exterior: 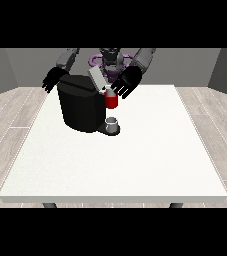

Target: Insert the coffee pod into the coffee machine and close the lid

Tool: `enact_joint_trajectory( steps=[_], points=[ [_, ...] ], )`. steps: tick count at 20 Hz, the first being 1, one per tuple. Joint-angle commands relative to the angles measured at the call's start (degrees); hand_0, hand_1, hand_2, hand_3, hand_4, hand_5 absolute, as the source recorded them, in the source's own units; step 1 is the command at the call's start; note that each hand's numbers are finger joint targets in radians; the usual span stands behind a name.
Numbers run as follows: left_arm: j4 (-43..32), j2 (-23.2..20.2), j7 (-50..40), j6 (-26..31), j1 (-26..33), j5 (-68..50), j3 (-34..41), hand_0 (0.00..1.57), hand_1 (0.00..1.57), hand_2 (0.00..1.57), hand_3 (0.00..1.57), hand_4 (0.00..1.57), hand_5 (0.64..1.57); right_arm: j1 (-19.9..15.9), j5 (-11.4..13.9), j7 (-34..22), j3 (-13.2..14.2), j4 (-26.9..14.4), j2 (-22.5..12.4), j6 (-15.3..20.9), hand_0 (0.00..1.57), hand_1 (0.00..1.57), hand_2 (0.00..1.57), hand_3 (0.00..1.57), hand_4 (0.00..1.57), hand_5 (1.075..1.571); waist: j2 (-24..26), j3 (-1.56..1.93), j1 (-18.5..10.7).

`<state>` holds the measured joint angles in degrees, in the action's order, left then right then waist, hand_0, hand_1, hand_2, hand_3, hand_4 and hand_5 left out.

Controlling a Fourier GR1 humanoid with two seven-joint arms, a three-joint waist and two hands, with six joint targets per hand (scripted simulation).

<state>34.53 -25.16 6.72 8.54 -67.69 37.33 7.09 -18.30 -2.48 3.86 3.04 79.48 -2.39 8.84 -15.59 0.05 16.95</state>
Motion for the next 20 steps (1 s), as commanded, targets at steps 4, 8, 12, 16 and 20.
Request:
enact_joint_trajectory(
  steps=[4,8,12,16,20],
  points=[
    [-0.1,3.3,-0.8,-1.6,2.4,2.1,-2.2,1.12,1.12,1.16,0.99,0.44,1.571,-1.0,-0.9,-6.2,1.4,0.5,-1.9,0.0,0.0,0.0,0.0,0.0,0.42,1.571,3.0,-0.05,-0.5],
    [-0.2,0.7,1.0,-1.3,2.4,2.3,-1.4,1.07,1.07,1.12,0.95,0.38,1.571,3.0,0.7,-0.3,-0.7,0.3,0.9,1.0,0.0,0.0,0.0,0.0,0.38,1.571,1.4,-0.04,-0.4],
    [-0.3,-0.3,0.7,-0.3,0.6,2.5,-1.1,1.07,1.07,1.12,0.97,0.36,1.571,1.6,-0.3,0.8,-0.1,0.1,-0.1,-0.7,0.0,0.0,0.0,0.0,0.44,1.571,0.5,-0.03,0.0],
    [0.5,-1.1,4.1,0.0,1.5,3.3,-1.9,0.91,0.91,1.02,0.86,0.36,1.571,-1.2,-1.0,0.9,2.6,-0.8,-1.6,0.2,0.0,0.0,0.0,0.0,0.48,1.571,-1.2,-0.03,-1.8],
    [1.1,0.9,1.5,3.5,0.1,5.6,-5.3,0.0,0.0,0.0,0.0,0.0,1.571,-2.0,-1.2,0.7,2.5,-3.2,-1.6,-0.4,0.0,0.0,0.0,0.0,0.46,1.571,0.7,-0.01,-2.4]
  ],
)
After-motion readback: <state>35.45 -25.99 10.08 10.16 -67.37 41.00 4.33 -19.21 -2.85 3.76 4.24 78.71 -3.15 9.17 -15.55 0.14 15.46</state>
